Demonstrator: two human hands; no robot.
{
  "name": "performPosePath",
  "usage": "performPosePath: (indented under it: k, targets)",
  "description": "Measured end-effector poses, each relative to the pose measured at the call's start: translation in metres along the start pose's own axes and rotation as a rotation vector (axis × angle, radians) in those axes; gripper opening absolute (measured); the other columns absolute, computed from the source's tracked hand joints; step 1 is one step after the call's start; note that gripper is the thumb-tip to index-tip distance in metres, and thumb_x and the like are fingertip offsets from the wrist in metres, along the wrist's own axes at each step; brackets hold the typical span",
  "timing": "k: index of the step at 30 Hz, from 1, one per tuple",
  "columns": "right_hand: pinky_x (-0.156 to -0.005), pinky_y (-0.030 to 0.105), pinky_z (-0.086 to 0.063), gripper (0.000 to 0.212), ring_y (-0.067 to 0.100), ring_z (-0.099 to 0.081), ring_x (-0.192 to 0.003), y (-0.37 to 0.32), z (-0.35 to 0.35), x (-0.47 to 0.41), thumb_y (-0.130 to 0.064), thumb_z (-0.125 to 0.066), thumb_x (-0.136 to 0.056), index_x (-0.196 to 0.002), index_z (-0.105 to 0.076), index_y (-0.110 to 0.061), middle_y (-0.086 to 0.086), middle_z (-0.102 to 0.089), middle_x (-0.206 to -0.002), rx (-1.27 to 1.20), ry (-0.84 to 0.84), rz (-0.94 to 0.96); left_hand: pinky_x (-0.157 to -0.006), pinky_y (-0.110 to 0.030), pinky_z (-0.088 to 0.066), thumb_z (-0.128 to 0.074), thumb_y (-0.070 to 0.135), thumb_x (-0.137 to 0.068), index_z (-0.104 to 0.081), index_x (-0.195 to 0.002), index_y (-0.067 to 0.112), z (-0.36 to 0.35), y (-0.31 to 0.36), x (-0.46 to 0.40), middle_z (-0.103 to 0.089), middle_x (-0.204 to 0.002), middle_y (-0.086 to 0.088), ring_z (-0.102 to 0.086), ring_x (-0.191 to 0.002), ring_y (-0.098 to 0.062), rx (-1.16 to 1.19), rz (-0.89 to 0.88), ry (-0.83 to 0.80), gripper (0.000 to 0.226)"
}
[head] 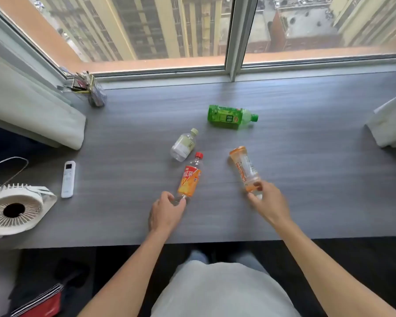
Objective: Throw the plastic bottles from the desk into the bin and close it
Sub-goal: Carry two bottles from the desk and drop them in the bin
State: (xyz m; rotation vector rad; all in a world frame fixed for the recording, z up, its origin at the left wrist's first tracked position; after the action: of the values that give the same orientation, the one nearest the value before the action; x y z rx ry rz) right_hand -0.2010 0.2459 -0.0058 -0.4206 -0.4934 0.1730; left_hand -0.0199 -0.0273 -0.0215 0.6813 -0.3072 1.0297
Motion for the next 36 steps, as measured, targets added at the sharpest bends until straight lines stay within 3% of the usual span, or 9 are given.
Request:
performPosePath:
  k: [3, 6, 9, 13, 16, 21, 27, 31, 36]
  targets:
    - [-0.083, 0.041, -0.052, 0.057, 0.027, -0.055, -0.117, -0.015, 0.007, -0.032, -0.046, -0.062, -0.084, -0.135, -0.052, -0.022, 0.002, -0.056, -0.129, 0.026, 0.062, -0.03, -0.084, -0.038, -0.05, -0.066, 0.064, -0.077, -0.051, -0.117, 0.025, 0.002, 0.026, -0.025, -0.062, -0.12, -0.001, -0.06, -0.11, -0.026, 0.003, -0.015, 0.016, 0.058]
    - [-0.096, 0.045, -0.047, 0.077, 0.031, -0.046, -0.13, -0.023, 0.001, -0.058, -0.047, -0.067, -0.081, -0.146, -0.039, -0.016, 0.008, -0.047, -0.143, 0.047, 0.001, -0.087, -0.097, -0.042, -0.046, -0.071, 0.064, -0.076, -0.045, -0.137, 0.02, -0.007, 0.049, -0.046, -0.054, -0.136, -0.006, -0.053, -0.128, -0.03, 0.012, -0.019, -0.021, 0.079]
    - [-0.103, 0.047, -0.044, 0.094, 0.033, -0.041, -0.136, -0.02, -0.014, -0.072, -0.051, -0.07, -0.078, -0.153, -0.026, -0.014, 0.012, -0.041, -0.149, 0.065, -0.047, -0.135, -0.103, -0.044, -0.045, -0.074, 0.064, -0.075, -0.04, -0.146, 0.018, -0.024, 0.058, -0.061, -0.051, -0.142, -0.01, -0.052, -0.132, -0.034, 0.0, -0.007, -0.052, 0.092]
    - [-0.104, 0.05, -0.043, 0.106, 0.035, -0.04, -0.138, -0.015, -0.031, -0.083, -0.056, -0.071, -0.077, -0.156, -0.017, -0.013, 0.013, -0.038, -0.151, 0.052, -0.071, -0.173, -0.102, -0.045, -0.047, -0.078, 0.061, -0.074, -0.041, -0.143, 0.016, -0.044, 0.059, -0.069, -0.052, -0.138, -0.011, -0.054, -0.129, -0.035, -0.076, -0.014, -0.064, 0.091]
    - [-0.1, 0.049, -0.046, 0.098, 0.036, -0.044, -0.134, -0.013, -0.039, -0.086, -0.053, -0.072, -0.079, -0.153, -0.023, -0.012, 0.013, -0.043, -0.146, 0.089, -0.055, -0.164, -0.096, -0.044, -0.049, -0.079, 0.055, -0.077, -0.043, -0.137, 0.015, -0.057, 0.052, -0.069, -0.055, -0.132, -0.011, -0.056, -0.123, -0.034, -0.11, -0.015, -0.053, 0.081]
    - [-0.082, 0.041, -0.049, 0.062, 0.034, -0.06, -0.108, -0.001, -0.041, -0.077, -0.045, -0.07, -0.073, -0.125, -0.049, -0.017, 0.009, -0.053, -0.121, -0.005, -0.047, -0.182, -0.082, -0.039, -0.052, -0.075, 0.043, -0.077, -0.046, -0.128, 0.017, -0.06, 0.038, -0.056, -0.057, -0.117, -0.007, -0.06, -0.101, -0.028, -0.045, 0.027, -0.055, 0.064]
    - [-0.063, 0.038, -0.058, 0.051, 0.015, -0.065, -0.072, 0.033, -0.037, -0.021, -0.044, -0.067, -0.067, -0.105, -0.039, -0.023, -0.005, -0.064, -0.089, -0.195, -0.164, -0.189, -0.058, -0.031, -0.04, -0.07, 0.042, -0.068, -0.035, -0.108, 0.032, -0.062, 0.001, -0.001, -0.057, -0.087, 0.007, -0.054, -0.069, -0.008, -0.062, -0.003, -0.206, 0.054]
    - [-0.063, 0.033, -0.058, 0.05, 0.009, -0.065, -0.076, 0.068, -0.041, 0.04, -0.046, -0.067, -0.072, -0.109, -0.038, -0.029, -0.007, -0.063, -0.094, -0.222, -0.237, -0.219, -0.057, -0.031, -0.042, -0.067, 0.041, -0.064, -0.035, -0.104, 0.033, -0.071, -0.026, 0.037, -0.059, -0.089, 0.008, -0.058, -0.074, -0.01, -0.104, -0.036, -0.332, 0.052]
    - [-0.074, 0.04, -0.06, 0.047, 0.009, -0.066, -0.079, 0.11, -0.054, 0.12, -0.053, -0.062, -0.067, -0.107, -0.046, -0.034, -0.013, -0.064, -0.093, -0.222, -0.24, -0.359, -0.065, -0.034, -0.053, -0.062, 0.049, -0.062, -0.04, -0.101, 0.034, -0.072, -0.051, 0.059, -0.062, -0.092, 0.009, -0.062, -0.078, -0.011, -0.2, -0.126, -0.457, 0.046]
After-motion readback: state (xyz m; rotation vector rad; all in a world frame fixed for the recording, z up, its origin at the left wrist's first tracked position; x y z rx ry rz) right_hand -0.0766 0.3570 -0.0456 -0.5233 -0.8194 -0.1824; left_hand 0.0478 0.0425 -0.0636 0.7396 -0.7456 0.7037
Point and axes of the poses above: each hand's wrist, its own x-axis away from the middle knuckle, its own z-axis out of the back of the hand, y = z × x, the point moved 4 cm from there along -x, towards the middle knuckle
